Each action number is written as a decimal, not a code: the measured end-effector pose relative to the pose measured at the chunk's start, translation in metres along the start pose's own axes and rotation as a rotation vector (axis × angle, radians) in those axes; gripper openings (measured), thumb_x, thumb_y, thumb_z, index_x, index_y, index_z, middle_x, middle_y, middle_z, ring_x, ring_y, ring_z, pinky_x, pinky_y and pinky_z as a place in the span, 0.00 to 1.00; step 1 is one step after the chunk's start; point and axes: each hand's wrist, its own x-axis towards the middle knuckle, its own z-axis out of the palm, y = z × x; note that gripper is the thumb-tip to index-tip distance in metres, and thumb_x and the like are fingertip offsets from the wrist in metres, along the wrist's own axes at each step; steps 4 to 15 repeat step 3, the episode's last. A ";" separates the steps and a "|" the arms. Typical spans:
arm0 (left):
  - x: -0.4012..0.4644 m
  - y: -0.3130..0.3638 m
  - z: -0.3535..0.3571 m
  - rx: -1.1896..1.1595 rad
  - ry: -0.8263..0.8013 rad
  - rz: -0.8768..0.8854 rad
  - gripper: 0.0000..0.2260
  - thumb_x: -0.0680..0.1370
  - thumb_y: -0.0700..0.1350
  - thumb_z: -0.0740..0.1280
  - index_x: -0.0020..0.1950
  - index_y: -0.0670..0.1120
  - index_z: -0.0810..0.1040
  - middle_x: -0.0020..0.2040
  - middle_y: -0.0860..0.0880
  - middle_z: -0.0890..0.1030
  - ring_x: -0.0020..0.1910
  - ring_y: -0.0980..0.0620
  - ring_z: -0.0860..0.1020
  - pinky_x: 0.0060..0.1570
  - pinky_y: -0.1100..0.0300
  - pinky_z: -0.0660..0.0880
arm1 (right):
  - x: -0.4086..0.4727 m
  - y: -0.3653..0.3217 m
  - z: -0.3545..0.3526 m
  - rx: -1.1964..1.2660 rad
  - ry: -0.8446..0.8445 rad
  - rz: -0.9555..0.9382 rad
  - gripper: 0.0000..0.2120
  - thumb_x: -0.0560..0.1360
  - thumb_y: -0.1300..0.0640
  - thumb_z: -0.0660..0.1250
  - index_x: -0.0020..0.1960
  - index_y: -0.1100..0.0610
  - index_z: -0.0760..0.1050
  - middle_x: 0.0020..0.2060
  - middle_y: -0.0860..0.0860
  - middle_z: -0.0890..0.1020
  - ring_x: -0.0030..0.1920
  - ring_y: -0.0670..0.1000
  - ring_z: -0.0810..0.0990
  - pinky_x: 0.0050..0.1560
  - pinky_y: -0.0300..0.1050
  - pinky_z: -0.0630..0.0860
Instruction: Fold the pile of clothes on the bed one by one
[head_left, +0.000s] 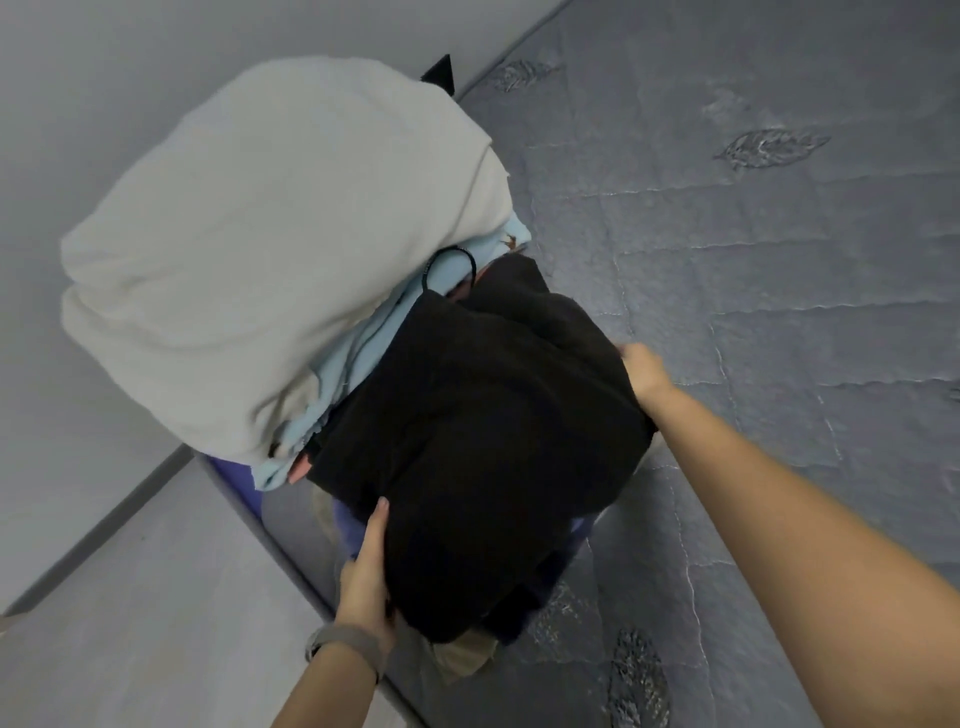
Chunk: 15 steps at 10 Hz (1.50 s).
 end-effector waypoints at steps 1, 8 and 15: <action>-0.018 0.013 -0.009 0.154 0.171 0.109 0.31 0.63 0.62 0.74 0.57 0.42 0.75 0.56 0.41 0.80 0.55 0.41 0.78 0.61 0.48 0.73 | -0.040 -0.001 -0.020 -0.077 0.086 -0.023 0.17 0.81 0.58 0.56 0.42 0.68 0.75 0.42 0.66 0.79 0.48 0.65 0.77 0.43 0.49 0.68; -0.111 0.066 -0.003 0.514 0.195 0.524 0.35 0.62 0.59 0.68 0.63 0.39 0.76 0.60 0.41 0.79 0.60 0.43 0.76 0.63 0.51 0.71 | -0.140 -0.041 -0.046 -0.170 0.170 -0.206 0.15 0.81 0.53 0.56 0.56 0.60 0.77 0.56 0.60 0.80 0.58 0.61 0.76 0.54 0.49 0.72; -0.111 0.066 -0.003 0.514 0.195 0.524 0.35 0.62 0.59 0.68 0.63 0.39 0.76 0.60 0.41 0.79 0.60 0.43 0.76 0.63 0.51 0.71 | -0.140 -0.041 -0.046 -0.170 0.170 -0.206 0.15 0.81 0.53 0.56 0.56 0.60 0.77 0.56 0.60 0.80 0.58 0.61 0.76 0.54 0.49 0.72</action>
